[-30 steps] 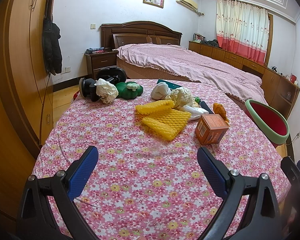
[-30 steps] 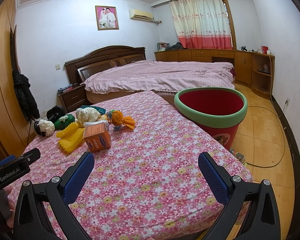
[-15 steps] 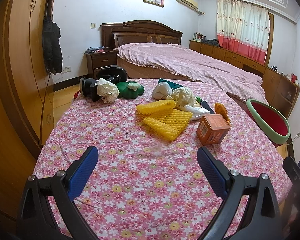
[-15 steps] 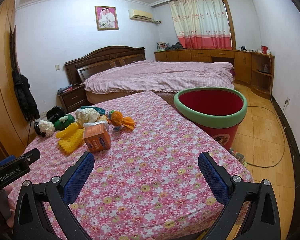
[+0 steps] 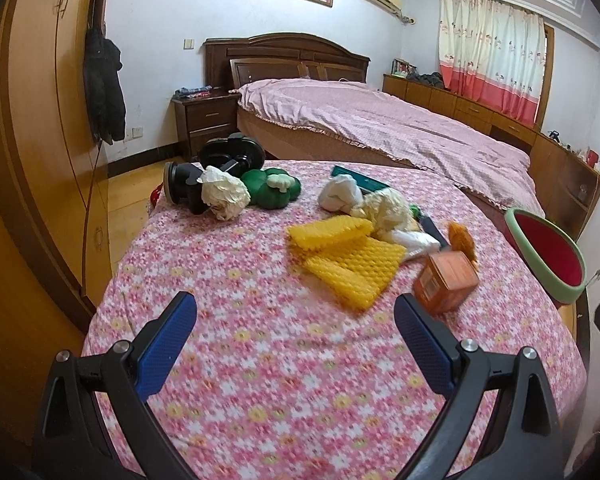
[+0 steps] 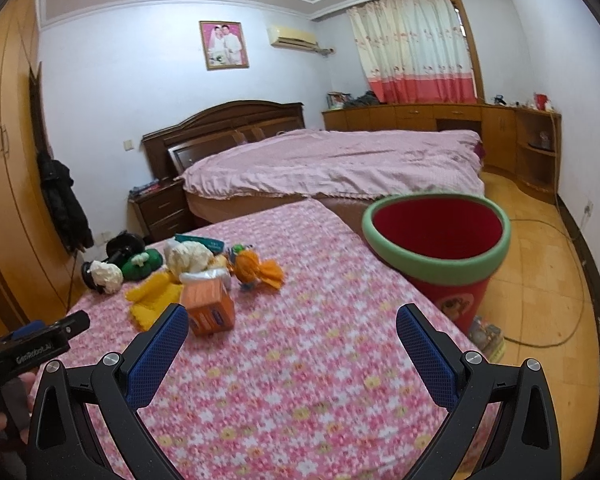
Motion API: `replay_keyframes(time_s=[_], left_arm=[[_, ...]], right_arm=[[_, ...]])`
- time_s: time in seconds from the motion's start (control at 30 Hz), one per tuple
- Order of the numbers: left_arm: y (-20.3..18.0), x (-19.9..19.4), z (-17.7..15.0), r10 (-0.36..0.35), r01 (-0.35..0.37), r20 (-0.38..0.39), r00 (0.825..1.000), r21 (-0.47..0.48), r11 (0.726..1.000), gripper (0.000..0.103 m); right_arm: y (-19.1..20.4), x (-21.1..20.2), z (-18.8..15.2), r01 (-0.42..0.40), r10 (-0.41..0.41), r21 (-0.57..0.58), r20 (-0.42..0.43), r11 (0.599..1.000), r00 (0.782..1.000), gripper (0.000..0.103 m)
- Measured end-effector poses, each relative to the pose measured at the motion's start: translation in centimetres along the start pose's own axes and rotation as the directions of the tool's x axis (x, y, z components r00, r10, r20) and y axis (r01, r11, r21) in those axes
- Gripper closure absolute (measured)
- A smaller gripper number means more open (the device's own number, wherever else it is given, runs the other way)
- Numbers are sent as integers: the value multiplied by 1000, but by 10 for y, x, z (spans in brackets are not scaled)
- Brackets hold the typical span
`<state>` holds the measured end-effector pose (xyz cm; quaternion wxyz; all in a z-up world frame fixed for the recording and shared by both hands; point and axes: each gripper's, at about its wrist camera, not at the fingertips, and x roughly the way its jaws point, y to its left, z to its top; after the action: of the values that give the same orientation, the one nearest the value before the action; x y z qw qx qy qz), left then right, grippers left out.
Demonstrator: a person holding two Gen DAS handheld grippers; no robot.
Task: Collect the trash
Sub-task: 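Reach the left tool to the crumpled white paper while the right tool reaches the orange bag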
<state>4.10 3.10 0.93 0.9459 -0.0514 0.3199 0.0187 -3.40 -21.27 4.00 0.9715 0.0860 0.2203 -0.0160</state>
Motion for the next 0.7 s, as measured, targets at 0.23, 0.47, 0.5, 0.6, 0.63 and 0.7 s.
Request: replay_keyframes(time_s=[0.23,0.47,0.5,0.6,0.63,0.7], left_arm=[[20,31,31,30,-30,-40,999,1,1000,5],[46,77,61,77,-79,-77,994,-30,996,9],[49,85,64,76,-80,-87,993,-41,996,9],[59,106,72,80,-90,-109,991,-82,993,13],[62,114,74,82,-93,-116,990,-93,991,15],[66,128,77,79,-94,-130,988,-111,989,16]], right_arm=[[-2,24,20,-22,22,4,-27,1000,999,0],[-3,67,31,7,-7,2,-145,1000,989,0],[-3,74,33,3,-3,1,-168,1000,986,0],[-3,91,36,11,-14,-15,-206,1000,978,0],[-3,97,38,28,-31,-20,-218,999,975,0],[-4,106,39,30,-32,-16,-228,999,973,0]])
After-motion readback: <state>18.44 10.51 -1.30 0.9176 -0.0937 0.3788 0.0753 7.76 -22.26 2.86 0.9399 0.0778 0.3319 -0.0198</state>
